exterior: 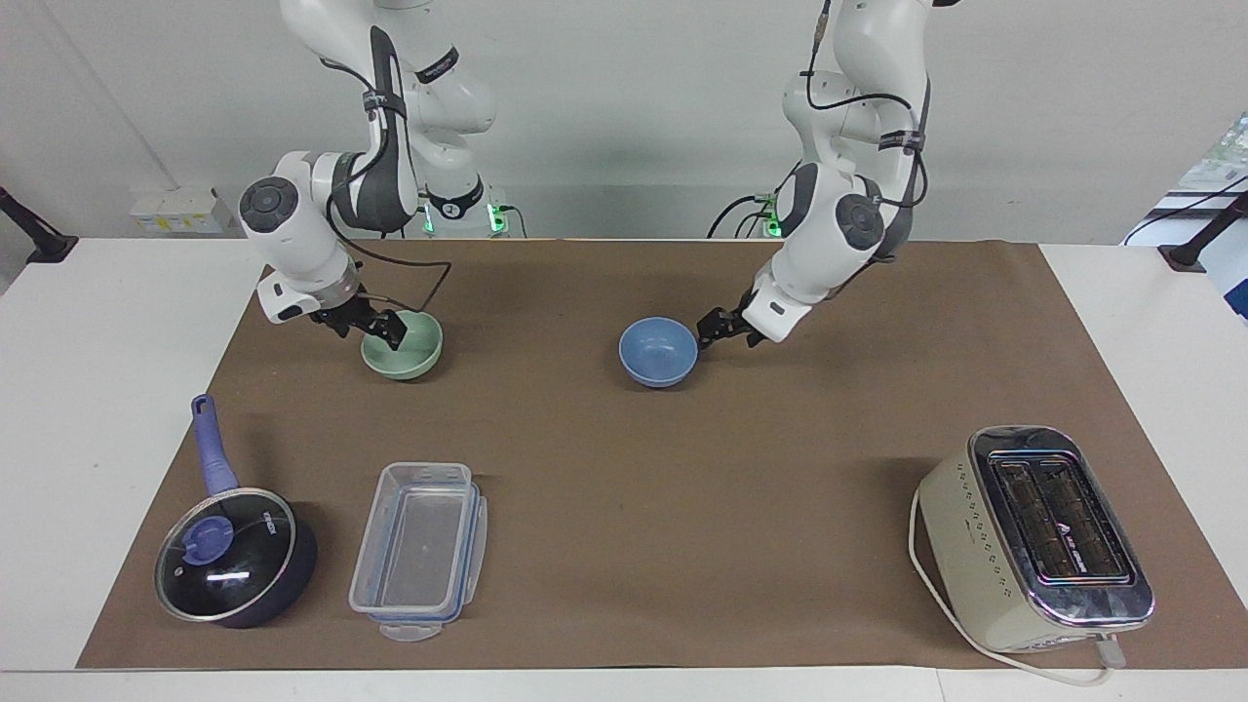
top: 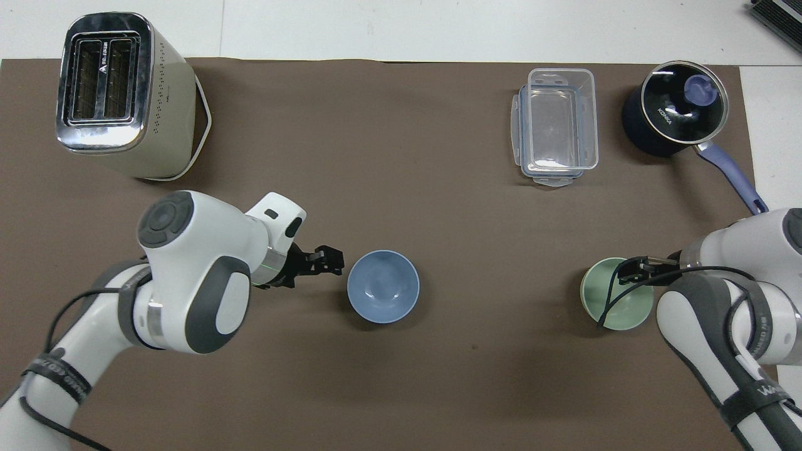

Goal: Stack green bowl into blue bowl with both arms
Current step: 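Release the blue bowl with the left gripper while the right gripper grasps the green bowl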

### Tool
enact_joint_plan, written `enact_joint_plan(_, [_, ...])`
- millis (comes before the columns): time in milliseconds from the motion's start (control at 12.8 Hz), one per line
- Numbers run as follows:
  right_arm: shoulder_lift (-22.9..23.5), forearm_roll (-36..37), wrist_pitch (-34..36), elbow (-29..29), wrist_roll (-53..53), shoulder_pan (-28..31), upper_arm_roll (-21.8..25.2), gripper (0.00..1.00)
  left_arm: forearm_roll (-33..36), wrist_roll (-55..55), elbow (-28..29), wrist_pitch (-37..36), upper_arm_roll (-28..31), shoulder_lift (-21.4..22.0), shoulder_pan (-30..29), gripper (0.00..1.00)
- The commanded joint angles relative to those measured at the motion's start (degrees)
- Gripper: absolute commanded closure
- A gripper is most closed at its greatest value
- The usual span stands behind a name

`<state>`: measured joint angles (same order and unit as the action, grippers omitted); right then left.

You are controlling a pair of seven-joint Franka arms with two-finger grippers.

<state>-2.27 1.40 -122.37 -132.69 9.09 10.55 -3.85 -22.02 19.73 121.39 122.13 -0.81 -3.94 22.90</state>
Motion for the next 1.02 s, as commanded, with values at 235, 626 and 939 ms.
enact_joint_plan(235, [-0.10,-0.08,-2.96,-3.19,-6.71,2.19,-0.37,0.00,12.09,-9.76,-10.37,-11.28,-0.24,1.03,-12.41,0.00])
enact_joint_plan(626, [0.51,-0.08,-3.22,-4.42,-8.04,2.19,-0.37,0.00,19.28,-22.72,-22.66,-21.92,-0.16,1.30,-19.12,0.00])
enact_joint_plan(939, [0.42,-0.08,-2.00,-4.42,-9.61,2.37,-0.37,0.89,22.10,-22.72,-31.54,-32.46,-0.07,1.30,-19.12,0.00])
